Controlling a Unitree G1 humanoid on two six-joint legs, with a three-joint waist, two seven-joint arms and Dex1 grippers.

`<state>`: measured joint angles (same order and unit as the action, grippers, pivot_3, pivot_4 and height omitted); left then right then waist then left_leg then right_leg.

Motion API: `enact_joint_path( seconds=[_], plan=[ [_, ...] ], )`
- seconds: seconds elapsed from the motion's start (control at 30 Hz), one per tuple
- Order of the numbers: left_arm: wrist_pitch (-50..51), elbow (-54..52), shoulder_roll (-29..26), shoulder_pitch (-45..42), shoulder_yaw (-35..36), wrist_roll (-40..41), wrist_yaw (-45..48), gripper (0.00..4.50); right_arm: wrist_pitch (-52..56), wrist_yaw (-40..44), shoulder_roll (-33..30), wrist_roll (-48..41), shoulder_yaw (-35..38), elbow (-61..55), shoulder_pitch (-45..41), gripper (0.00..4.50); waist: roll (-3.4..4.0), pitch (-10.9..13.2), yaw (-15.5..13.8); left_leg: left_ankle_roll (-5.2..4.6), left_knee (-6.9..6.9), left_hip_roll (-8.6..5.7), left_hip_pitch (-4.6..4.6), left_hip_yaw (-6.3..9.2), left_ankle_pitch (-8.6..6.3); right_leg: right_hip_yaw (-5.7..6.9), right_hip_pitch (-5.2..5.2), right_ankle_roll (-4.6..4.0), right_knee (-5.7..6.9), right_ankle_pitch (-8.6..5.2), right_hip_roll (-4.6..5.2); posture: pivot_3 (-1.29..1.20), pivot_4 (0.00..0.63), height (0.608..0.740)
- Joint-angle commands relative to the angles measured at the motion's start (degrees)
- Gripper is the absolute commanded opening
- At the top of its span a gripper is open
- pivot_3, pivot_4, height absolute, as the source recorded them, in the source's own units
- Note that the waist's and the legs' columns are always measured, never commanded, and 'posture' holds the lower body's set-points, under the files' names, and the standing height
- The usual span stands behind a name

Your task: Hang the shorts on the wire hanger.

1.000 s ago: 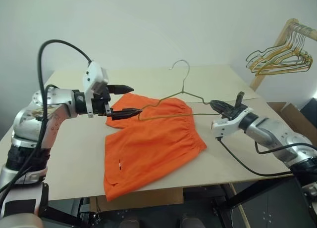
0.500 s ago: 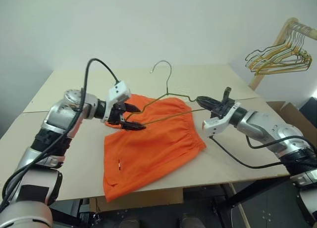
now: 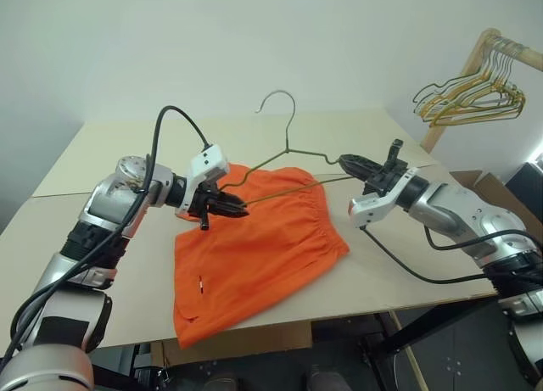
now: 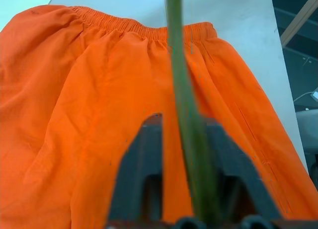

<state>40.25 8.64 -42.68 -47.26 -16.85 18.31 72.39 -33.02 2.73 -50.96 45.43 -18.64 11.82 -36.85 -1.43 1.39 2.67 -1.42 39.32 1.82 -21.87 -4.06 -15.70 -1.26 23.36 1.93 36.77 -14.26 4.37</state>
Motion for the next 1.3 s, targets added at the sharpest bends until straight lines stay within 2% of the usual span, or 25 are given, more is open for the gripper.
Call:
enact_joint_path(
  seconds=[0.03, 0.13, 0.23, 0.47, 0.53, 0.6, 0.67, 0.73, 0.83, 0.9, 1.0, 1.3],
  plan=[
    [0.3, -1.0, 0.0, -0.5, 1.9, 0.1, -0.1, 0.03, -0.2, -0.2, 0.2, -0.8, 2.9, -2.0, -1.2, 0.00, 0.00, 0.0, 0.0, 0.00, 0.00, 0.00, 0.00, 0.00, 0.00, 0.00, 0.00, 0.00, 0.00, 0.00, 0.00, -0.02, 0.000, 0.740],
    [0.3, -1.0, 0.1, -0.5, 2.0, -0.5, -1.1, 0.03, -0.5, 0.8, 0.2, -1.8, 3.0, -2.0, -1.2, 0.00, 0.00, 0.0, 0.0, 0.00, 0.00, 0.00, 0.00, 0.01, 0.00, 0.00, 0.00, 0.00, 0.00, 0.00, 0.00, -0.02, 0.000, 0.740],
    [-0.2, -0.6, 0.0, -0.6, 2.2, -0.6, -1.0, 0.00, -3.5, 3.7, -0.7, -5.1, 2.6, -2.0, -0.8, 0.77, 0.00, 0.0, 0.0, 0.00, 0.00, 0.00, 0.00, 0.01, 0.00, 0.00, 0.00, 0.00, 0.00, 0.00, 0.00, -0.02, 0.000, 0.740],
    [-5.0, -0.8, -2.7, 0.9, 1.4, -3.9, -0.1, 0.00, -9.6, 12.3, -2.6, -14.4, 3.1, -1.5, -0.3, 3.15, 0.00, 0.0, 0.1, 0.00, 0.01, 0.01, 0.03, 0.00, 0.00, -0.03, 0.00, 0.00, 0.01, 0.00, -0.01, -0.01, 0.000, 0.740],
    [-8.0, -1.0, -3.1, 1.5, 1.6, -5.3, -0.5, 0.00, -6.6, 21.0, -3.5, -25.1, 3.1, -3.1, 0.9, 3.86, 0.00, 0.0, 0.0, 0.00, 0.01, 0.00, 0.05, 0.01, 0.00, -0.03, -0.02, 0.00, 0.03, 0.01, 0.00, -0.01, 0.000, 0.740],
    [-12.5, -0.8, -3.5, 2.4, 1.6, -7.0, -0.4, 0.00, 1.9, 32.1, -4.4, -38.6, 3.6, -7.6, 2.9, 4.49, 0.00, 0.0, -0.3, -0.01, 0.01, 0.01, 0.11, 0.02, 0.00, -0.02, -0.12, 0.00, -0.01, 0.01, 0.00, 0.00, 0.000, 0.740],
    [-21.4, -1.0, -4.0, 4.6, 1.8, -8.6, 0.7, 0.00, 17.4, 42.5, -5.4, -51.6, 4.6, -14.4, 3.3, 4.49, 0.00, 0.0, -0.4, -0.03, 0.01, 0.02, 0.15, 0.07, -0.01, 0.01, -0.20, 0.00, -0.04, 0.01, 0.02, 0.01, 0.000, 0.740],
    [-24.1, -2.1, -4.2, 5.8, 2.3, -8.3, 2.0, 0.00, 31.6, 49.9, -6.3, -60.2, 5.0, -19.3, 1.5, 4.49, 0.00, 0.0, -0.4, -0.03, 0.03, 0.05, 0.17, 0.06, -0.01, 0.00, -0.20, -0.02, 0.01, 0.03, 0.04, 0.01, 0.000, 0.740],
    [-24.2, -2.9, -3.9, 6.0, 2.9, -8.0, 2.6, 0.00, 48.1, 59.0, -8.4, -65.1, 3.5, -22.2, -3.6, 4.49, 0.04, 0.0, -0.6, -0.07, 0.26, 0.13, 0.12, 0.10, -0.04, 0.07, -0.18, -0.02, 0.16, 0.04, 0.02, 0.01, 0.000, 0.740],
    [-24.3, -2.9, -3.5, 5.8, 3.0, -8.2, 2.6, 0.00, 54.6, 65.6, -9.5, -65.5, 1.4, -22.2, -7.0, 4.49, 0.05, 0.0, -1.1, -0.11, 0.40, 0.14, 0.11, 0.12, -0.06, 0.15, -0.19, -0.02, 0.27, 0.03, 0.03, 0.02, 0.000, 0.740],
    [-24.3, -2.8, -3.2, 5.8, 3.2, -8.4, 2.6, 0.00, 63.2, 70.2, -8.8, -64.7, -1.2, -21.9, -11.2, 4.49, 0.05, 0.0, -1.8, -0.11, 0.47, 0.15, 0.12, 0.11, -0.07, 0.20, -0.19, -0.02, 0.29, 0.04, 0.02, 0.02, 0.000, 0.740],
    [-23.5, -3.6, -2.6, 6.0, 4.0, -8.2, 3.0, 0.00, 68.8, 68.8, -0.8, -53.0, -7.8, -14.1, -16.8, 4.49, 0.05, 0.0, -2.1, -0.10, 0.62, 0.09, -0.35, 0.05, -0.06, 0.23, 0.17, 0.03, 0.36, 0.07, 0.02, 0.03, 0.000, 0.740]
  ],
)
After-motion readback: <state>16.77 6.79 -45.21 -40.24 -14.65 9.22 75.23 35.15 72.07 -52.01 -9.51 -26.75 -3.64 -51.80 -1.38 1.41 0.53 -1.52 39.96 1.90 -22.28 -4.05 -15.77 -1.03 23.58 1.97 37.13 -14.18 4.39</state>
